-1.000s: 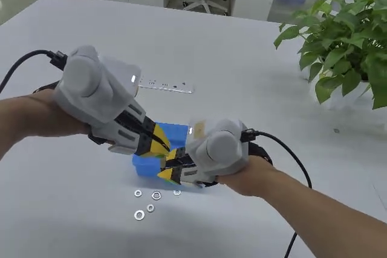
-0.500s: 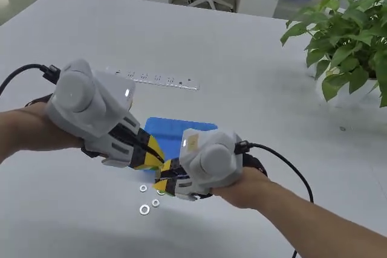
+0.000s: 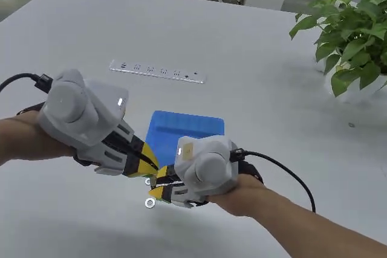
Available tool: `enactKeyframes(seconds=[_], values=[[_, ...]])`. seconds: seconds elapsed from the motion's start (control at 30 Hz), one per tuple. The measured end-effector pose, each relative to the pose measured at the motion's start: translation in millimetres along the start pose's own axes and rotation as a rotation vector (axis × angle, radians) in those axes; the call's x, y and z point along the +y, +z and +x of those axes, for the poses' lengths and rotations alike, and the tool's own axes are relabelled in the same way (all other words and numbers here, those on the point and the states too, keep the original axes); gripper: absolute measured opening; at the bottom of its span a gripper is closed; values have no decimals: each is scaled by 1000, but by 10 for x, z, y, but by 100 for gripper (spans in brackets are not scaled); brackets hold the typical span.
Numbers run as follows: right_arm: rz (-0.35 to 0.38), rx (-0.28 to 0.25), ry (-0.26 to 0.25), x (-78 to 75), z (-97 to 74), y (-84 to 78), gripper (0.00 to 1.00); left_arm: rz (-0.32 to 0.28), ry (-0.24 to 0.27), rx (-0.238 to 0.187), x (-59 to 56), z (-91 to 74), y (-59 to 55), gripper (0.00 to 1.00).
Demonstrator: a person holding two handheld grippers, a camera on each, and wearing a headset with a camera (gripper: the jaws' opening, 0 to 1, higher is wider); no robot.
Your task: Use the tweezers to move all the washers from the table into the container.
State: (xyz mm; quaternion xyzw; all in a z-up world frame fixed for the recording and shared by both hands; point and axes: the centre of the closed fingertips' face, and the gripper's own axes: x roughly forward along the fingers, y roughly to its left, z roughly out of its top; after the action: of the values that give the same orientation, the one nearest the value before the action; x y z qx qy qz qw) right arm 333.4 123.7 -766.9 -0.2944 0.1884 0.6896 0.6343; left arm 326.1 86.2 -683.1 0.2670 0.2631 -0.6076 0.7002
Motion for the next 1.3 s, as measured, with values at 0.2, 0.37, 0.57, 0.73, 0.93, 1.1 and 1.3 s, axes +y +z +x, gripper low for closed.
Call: enactKeyframes(seconds=[0.2, 0.37, 0.57, 0.73, 0.93, 1.1, 1.3], values=[[5, -4, 12, 50, 60, -6, 12, -13, -7, 8, -30, 1, -72, 6], [11, -3, 24, 95, 103, -33, 12, -28, -14, 10, -56, 20, -122, 6], [17, 0, 35, 131, 137, -65, 12, -40, -18, 13, -83, 46, -173, 6], [16, 5, 47, 168, 163, -93, 12, -43, -24, 18, -109, 67, -200, 6], [16, 8, 50, 179, 181, -125, 12, -48, -24, 20, -120, 91, -225, 6], [13, 17, 56, 182, 194, -156, 12, -52, -27, 20, -120, 117, -240, 6], [5, 22, 56, 175, 195, -184, 11, -45, -28, 18, -113, 145, -238, 6]])
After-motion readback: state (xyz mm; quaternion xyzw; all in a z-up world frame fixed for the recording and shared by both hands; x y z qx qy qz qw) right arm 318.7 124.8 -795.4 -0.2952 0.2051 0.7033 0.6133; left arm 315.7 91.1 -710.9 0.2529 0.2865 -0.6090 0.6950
